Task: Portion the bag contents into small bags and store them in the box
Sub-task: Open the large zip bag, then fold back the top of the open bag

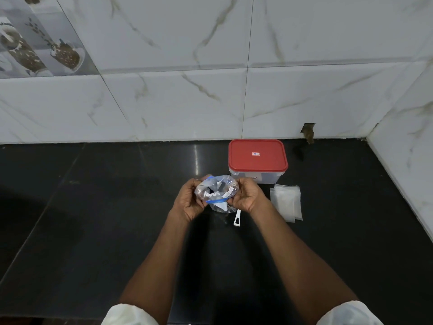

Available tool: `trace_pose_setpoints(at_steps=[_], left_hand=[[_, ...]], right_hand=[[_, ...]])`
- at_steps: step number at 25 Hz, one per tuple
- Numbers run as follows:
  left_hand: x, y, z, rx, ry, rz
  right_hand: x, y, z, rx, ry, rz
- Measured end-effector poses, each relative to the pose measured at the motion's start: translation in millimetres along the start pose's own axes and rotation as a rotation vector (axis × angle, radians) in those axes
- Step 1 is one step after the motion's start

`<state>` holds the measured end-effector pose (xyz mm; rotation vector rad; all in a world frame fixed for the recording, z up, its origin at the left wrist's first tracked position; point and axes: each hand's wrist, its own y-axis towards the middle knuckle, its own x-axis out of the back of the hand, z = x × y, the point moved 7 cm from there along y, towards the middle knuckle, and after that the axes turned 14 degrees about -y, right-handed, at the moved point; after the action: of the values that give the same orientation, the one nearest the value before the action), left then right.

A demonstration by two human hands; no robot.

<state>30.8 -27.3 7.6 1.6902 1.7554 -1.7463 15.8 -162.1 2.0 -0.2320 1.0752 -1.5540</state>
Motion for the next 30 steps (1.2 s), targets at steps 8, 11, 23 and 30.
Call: trace_pose_setpoints(at_steps=[8,11,23,30], left_hand=[[-2.6,3.6,-14.6,-0.217,-0.168,-0.032],[-9.8,-2.8,-7.3,-0.113,-0.113,0.000],[-32.3,-21.6,-26.5,-0.471,1.016,-0.126],[-28.7,-34.4,-59.0,-0.618,1.288,-0.379]], right_hand=[[-6.1,-10.0,1.2,-0.006,-0.010,0.107],[-5.6,-14.9,8.1,0.008,-0.001,0.103],[-7.7,-33.9,44.3,0.528,-0.939,-0.261],[1.9,-57.9,72.3,0.747,-1.461,-0.646]])
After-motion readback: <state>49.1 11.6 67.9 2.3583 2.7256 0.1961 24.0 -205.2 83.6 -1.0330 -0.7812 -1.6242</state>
